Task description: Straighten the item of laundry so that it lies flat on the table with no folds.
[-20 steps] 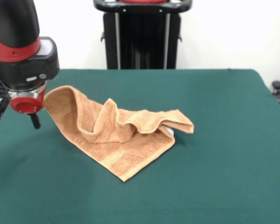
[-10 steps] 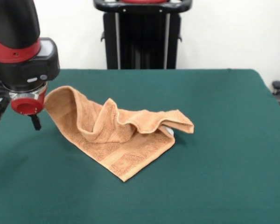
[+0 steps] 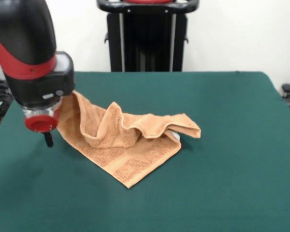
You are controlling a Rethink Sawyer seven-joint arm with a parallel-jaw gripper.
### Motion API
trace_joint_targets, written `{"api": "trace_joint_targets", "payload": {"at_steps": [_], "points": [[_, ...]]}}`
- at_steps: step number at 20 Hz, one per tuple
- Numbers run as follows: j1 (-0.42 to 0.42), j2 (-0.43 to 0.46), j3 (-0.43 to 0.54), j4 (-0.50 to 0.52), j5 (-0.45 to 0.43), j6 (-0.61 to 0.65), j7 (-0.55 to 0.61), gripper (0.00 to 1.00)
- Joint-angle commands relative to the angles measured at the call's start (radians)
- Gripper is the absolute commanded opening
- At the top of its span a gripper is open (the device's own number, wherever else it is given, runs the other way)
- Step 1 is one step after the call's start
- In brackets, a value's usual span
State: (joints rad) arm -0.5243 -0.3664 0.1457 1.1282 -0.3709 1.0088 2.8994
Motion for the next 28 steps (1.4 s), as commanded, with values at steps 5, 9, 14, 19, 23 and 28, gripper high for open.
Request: {"api": "trace_joint_targets", "payload": {"at_steps": [5, 9, 14, 19, 23, 28], "points": [[0.084, 0.183, 0.14, -0.17, -0.003, 0.166, -0.298, 1.0], [0.095, 0.194, 0.137, -0.185, 0.008, 0.165, -0.277, 1.0], [0.101, 0.129, 0.115, -0.09, 0.029, 0.142, -0.231, 1.0], [0.101, 0.082, 0.107, -0.023, 0.041, 0.132, -0.206, 1.0], [0.102, 0.026, 0.1, 0.03, 0.05, 0.138, -0.194, 1.0], [0.109, -0.038, 0.09, 0.047, 0.058, 0.208, -0.191, 1.0]]}}
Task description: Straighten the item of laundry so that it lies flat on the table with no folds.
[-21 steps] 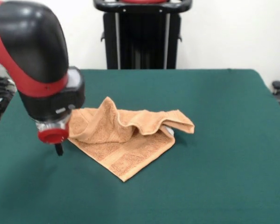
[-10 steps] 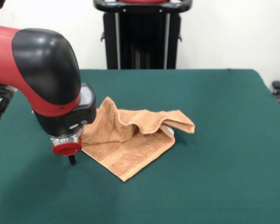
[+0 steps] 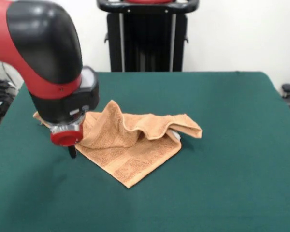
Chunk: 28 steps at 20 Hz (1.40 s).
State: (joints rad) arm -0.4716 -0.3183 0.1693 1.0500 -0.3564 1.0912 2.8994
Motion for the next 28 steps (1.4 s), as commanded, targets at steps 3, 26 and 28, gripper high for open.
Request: {"api": "trace_joint_targets", "payload": {"at_steps": [3, 26, 28], "points": [[0.057, -0.102, 0.07, 0.136, 0.051, 0.142, -0.186, 1.0], [0.034, -0.115, 0.092, 0.339, 0.104, -0.086, -0.118, 1.0], [0.033, -0.11, 0.089, 0.334, 0.098, -0.089, -0.121, 1.0]]}}
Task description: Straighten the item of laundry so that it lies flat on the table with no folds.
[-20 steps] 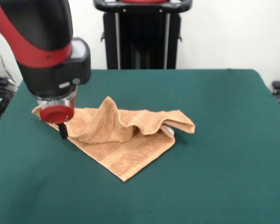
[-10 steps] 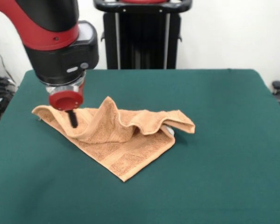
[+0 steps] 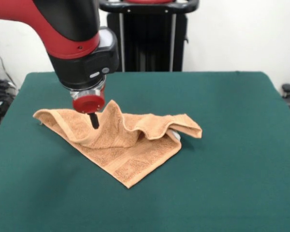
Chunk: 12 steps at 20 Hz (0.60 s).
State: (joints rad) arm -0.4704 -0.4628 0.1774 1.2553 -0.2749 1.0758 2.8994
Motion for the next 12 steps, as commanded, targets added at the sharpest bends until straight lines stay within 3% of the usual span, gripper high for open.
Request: {"api": "trace_joint_targets", "payload": {"at_steps": [1, 12], "points": [[0.03, 0.036, 0.082, 0.129, 0.015, -0.077, -0.124, 1.0], [0.041, 0.016, 0.081, 0.179, 0.029, -0.122, -0.077, 1.0]]}}
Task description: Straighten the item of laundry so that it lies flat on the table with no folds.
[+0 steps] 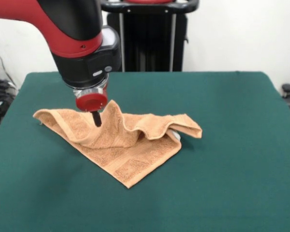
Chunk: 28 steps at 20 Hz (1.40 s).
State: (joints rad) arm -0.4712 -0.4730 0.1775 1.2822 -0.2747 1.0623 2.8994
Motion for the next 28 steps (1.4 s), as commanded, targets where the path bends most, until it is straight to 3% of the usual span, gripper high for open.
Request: {"api": "trace_joint_targets", "payload": {"at_steps": [1, 28], "points": [[0.043, 0.027, 0.08, 0.155, 0.029, -0.112, -0.075, 1.0], [0.066, 0.021, 0.071, 0.223, 0.048, -0.202, -0.012, 1.0]]}}
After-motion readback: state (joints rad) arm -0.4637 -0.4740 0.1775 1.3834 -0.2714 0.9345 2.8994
